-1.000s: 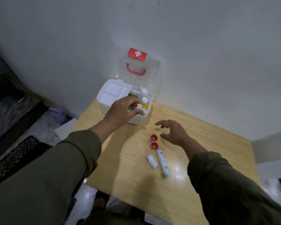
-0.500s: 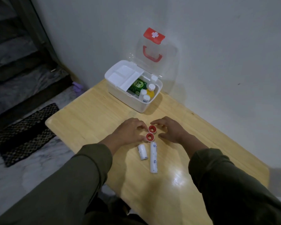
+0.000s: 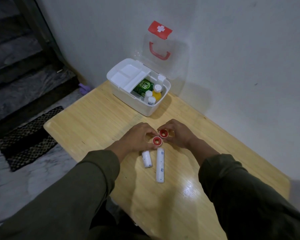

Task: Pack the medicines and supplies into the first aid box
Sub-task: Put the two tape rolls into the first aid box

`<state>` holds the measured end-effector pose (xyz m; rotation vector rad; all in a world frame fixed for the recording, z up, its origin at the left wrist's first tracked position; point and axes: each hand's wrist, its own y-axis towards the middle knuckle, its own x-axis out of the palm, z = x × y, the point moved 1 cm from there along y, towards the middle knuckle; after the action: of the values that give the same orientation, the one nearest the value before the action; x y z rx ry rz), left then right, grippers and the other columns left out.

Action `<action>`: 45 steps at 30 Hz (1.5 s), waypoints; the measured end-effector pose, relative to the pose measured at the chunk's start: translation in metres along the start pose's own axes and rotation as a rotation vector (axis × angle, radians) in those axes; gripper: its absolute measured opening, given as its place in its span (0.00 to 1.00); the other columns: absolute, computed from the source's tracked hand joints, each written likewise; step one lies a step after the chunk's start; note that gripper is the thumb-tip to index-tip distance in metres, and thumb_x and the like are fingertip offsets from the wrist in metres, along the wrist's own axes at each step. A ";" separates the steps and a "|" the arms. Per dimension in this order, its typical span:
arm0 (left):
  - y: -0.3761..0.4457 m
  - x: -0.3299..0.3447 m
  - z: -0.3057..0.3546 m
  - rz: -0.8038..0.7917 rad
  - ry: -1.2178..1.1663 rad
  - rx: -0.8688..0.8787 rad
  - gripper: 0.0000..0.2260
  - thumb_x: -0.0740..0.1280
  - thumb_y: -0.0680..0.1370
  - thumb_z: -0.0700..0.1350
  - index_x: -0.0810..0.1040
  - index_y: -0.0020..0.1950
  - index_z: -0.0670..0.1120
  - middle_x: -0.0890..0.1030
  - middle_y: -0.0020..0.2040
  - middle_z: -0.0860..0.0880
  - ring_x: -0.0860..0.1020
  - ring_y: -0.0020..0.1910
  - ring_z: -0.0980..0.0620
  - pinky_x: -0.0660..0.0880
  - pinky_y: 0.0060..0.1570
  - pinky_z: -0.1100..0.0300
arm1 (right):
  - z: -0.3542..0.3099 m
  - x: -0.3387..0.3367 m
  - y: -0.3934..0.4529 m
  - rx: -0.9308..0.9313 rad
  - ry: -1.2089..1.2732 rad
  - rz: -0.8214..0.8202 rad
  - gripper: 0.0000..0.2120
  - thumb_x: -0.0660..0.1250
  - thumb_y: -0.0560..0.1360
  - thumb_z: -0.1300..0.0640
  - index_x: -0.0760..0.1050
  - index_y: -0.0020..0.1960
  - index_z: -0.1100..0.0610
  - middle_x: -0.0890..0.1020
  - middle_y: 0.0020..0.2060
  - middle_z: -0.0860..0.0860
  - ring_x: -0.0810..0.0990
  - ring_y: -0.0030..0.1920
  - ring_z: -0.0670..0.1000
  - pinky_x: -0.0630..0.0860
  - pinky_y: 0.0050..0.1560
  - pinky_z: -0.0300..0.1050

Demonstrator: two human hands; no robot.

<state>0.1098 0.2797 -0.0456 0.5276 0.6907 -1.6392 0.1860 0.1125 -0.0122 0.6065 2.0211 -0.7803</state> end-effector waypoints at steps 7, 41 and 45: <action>-0.001 -0.006 0.003 0.072 0.011 0.012 0.16 0.76 0.66 0.54 0.81 0.50 0.51 0.78 0.49 0.53 0.72 0.50 0.56 0.71 0.53 0.61 | 0.002 -0.001 -0.006 0.088 0.066 0.104 0.18 0.72 0.71 0.54 0.77 0.59 0.53 0.80 0.55 0.52 0.76 0.54 0.52 0.73 0.52 0.43; 0.077 -0.255 -0.025 0.280 0.191 0.137 0.18 0.74 0.70 0.51 0.80 0.57 0.48 0.78 0.58 0.48 0.74 0.58 0.49 0.68 0.55 0.59 | -0.125 -0.114 0.107 0.267 0.113 0.637 0.14 0.75 0.67 0.52 0.79 0.51 0.55 0.81 0.50 0.51 0.75 0.50 0.49 0.71 0.47 0.42; 0.106 -0.259 -0.040 0.184 0.199 0.176 0.18 0.74 0.70 0.51 0.79 0.58 0.48 0.78 0.57 0.47 0.74 0.57 0.49 0.69 0.55 0.59 | -0.125 -0.103 0.142 0.356 0.081 0.606 0.16 0.75 0.68 0.49 0.79 0.52 0.53 0.80 0.52 0.51 0.73 0.51 0.50 0.69 0.48 0.41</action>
<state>0.2588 0.4814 0.0857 0.8658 0.6254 -1.4946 0.2640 0.2868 0.0873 1.3923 1.6283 -0.7445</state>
